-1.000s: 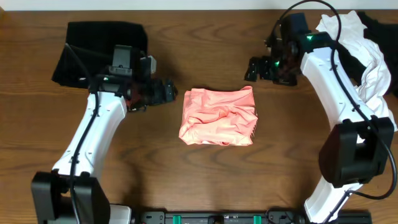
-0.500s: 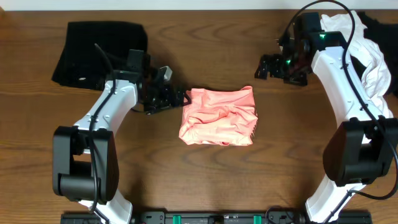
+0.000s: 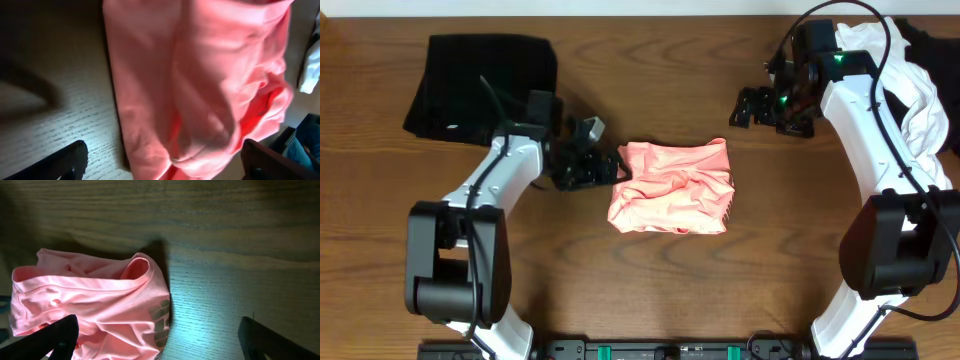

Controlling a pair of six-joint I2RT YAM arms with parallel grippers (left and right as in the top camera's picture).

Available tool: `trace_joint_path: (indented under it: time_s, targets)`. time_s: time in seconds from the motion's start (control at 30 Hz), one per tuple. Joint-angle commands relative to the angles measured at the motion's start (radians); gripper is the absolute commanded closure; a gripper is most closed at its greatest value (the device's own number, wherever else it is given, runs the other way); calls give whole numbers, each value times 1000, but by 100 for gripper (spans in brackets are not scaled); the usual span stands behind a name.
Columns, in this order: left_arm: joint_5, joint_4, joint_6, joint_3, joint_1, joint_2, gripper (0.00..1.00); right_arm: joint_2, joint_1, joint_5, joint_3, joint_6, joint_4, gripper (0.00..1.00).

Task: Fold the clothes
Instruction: 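Move the left gripper to the bundle's left side and grasp it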

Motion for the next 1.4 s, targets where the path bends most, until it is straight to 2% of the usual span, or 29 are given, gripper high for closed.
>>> trace_joint_path:
  time_s: [0.0,0.27,0.53,0.6,0.63,0.7,0.73,0.8,1.0,1.07,1.37]
  targets:
    - [13,24,26,-42,-3,12,2,-16,-8,-4,19,-16,6,1]
    - [13,134,26,-98,-19,17,1,-16,-8,-4,19,-16,15,1]
    - [13,244,22,-114,-136,47,1,-16,-8,-4,19,-15,15,1]
    - [13,264,21,-114,-166,60,4,-16,-8,-4,19,-16,15,1]
    - [13,268,22,-114,-179,64,9,-16,-8,-4,19,-16,14,1]
    - [13,279,21,-114,-192,67,25,-16,-8,-4,19,-16,14,1]
    - [12,283,21,-114,-193,67,36,-16,-8,-4,19,-16,14,1]
    - [12,290,21,-114,-193,67,49,-16,-8,-4,19,-16,14,1]
    - [-6,298,6,-114,-187,67,77,-16,-8,-4,19,-17,14,1]
    - [-6,315,-13,-114,-187,67,93,-16,-8,-4,19,-19,14,1]
    - [-5,444,-227,-95,-187,59,94,-16,-8,-3,19,-23,6,1]
